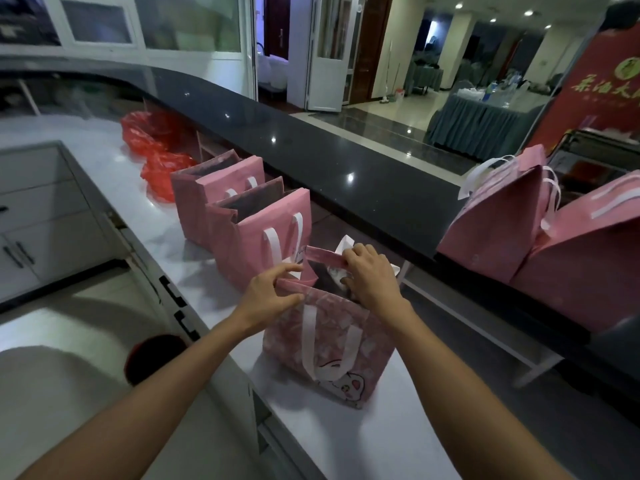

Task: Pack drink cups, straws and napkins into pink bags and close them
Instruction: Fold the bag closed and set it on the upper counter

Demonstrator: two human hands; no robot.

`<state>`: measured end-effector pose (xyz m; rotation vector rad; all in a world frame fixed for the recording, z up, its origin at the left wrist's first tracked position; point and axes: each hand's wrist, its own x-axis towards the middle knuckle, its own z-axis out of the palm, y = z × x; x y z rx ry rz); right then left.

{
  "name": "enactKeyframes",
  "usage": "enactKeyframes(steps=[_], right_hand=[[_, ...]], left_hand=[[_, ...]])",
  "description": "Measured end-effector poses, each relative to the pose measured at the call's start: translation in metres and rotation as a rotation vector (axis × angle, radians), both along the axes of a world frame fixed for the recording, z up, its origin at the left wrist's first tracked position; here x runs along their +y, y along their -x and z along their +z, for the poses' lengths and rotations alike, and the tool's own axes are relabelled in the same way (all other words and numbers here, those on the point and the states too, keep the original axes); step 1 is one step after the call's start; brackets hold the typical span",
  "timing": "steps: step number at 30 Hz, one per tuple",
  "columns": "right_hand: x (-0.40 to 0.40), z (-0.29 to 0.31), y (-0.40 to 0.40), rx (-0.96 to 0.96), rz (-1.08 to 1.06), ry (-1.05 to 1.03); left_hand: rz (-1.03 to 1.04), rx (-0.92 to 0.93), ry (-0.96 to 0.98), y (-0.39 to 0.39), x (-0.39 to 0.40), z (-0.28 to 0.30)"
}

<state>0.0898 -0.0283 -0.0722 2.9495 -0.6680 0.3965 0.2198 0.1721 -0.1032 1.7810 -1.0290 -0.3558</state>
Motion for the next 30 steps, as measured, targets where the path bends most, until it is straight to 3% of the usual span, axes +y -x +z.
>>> enactKeyframes(steps=[12, 23, 30], right_hand=[[-0.019, -0.004, -0.006, -0.03, 0.054, 0.125], [-0.035, -0.009, -0.035, 0.034, -0.021, 0.377], [-0.033, -0.01, -0.047, -0.004, -0.033, 0.266]], left_hand=[[-0.042, 0.045, 0.044, 0.003, -0.013, -0.008], [-0.221, 0.054, 0.102, -0.029, -0.042, -0.017], [-0.338, 0.055, 0.161, -0.048, -0.055, -0.031]])
